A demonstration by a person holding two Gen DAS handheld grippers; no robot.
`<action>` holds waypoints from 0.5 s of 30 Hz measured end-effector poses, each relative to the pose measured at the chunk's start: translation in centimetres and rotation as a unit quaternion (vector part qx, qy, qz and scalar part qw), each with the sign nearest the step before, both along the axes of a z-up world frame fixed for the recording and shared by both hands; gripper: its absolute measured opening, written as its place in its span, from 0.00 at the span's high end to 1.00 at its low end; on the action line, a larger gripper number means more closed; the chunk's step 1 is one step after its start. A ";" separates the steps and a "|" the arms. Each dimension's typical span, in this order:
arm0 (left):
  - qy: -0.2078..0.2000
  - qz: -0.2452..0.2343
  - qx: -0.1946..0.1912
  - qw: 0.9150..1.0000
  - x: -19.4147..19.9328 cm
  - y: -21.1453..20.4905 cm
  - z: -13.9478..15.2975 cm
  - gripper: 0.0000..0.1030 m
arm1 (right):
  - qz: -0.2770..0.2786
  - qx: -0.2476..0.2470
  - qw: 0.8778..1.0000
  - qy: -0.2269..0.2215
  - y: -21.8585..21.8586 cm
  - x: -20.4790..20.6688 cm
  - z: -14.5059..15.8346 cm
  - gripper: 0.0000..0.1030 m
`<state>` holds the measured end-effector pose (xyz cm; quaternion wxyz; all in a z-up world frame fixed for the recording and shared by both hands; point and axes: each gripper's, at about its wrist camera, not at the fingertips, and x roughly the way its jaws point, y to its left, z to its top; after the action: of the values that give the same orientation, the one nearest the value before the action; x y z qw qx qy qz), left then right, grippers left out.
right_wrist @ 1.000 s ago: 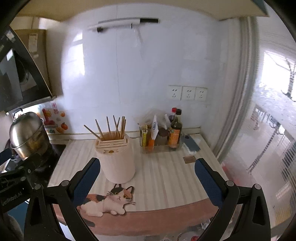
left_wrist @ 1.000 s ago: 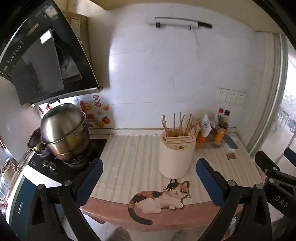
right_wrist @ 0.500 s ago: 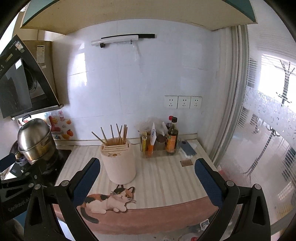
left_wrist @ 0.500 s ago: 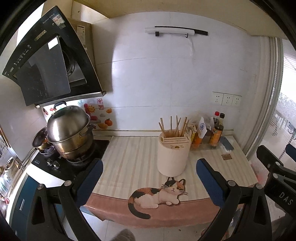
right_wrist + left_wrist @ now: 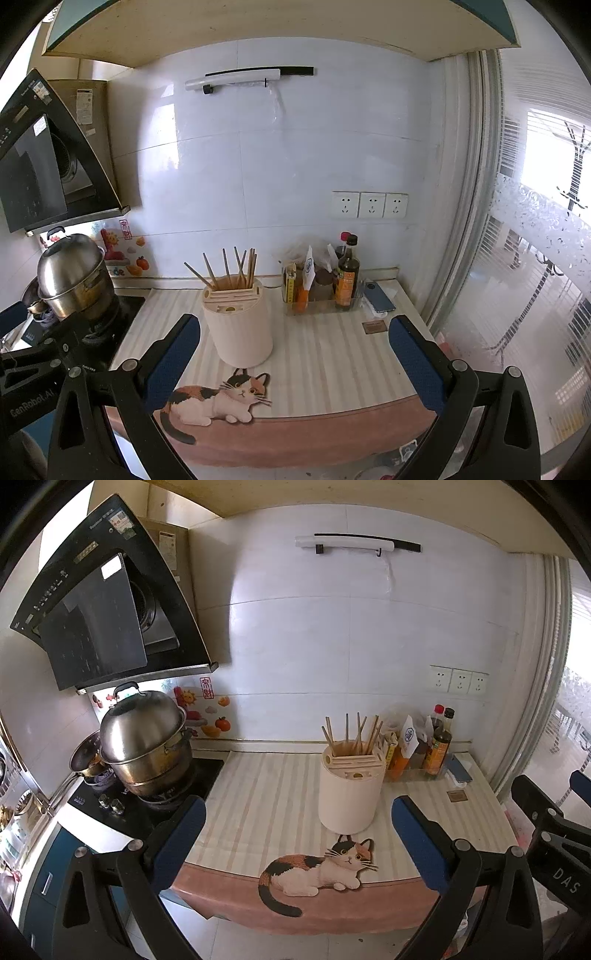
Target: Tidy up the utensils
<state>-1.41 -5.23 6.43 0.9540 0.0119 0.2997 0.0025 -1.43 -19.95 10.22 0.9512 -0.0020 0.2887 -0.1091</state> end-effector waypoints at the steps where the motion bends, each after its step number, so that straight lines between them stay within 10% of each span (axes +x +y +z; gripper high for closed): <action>1: 0.000 0.000 0.001 1.000 0.0 0.0 0.0 0.00 | 0.000 0.000 1.000 0.000 0.0 0.0 0.0 0.00; 15: 0.001 0.005 0.004 1.000 0.1 0.0 -0.1 0.00 | 0.002 0.001 1.000 0.006 -0.3 0.4 -0.1 0.00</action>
<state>-1.30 -5.27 6.31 0.9536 0.0142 0.3006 0.0082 -0.98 -20.27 10.08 0.9498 -0.0028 0.2942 -0.1067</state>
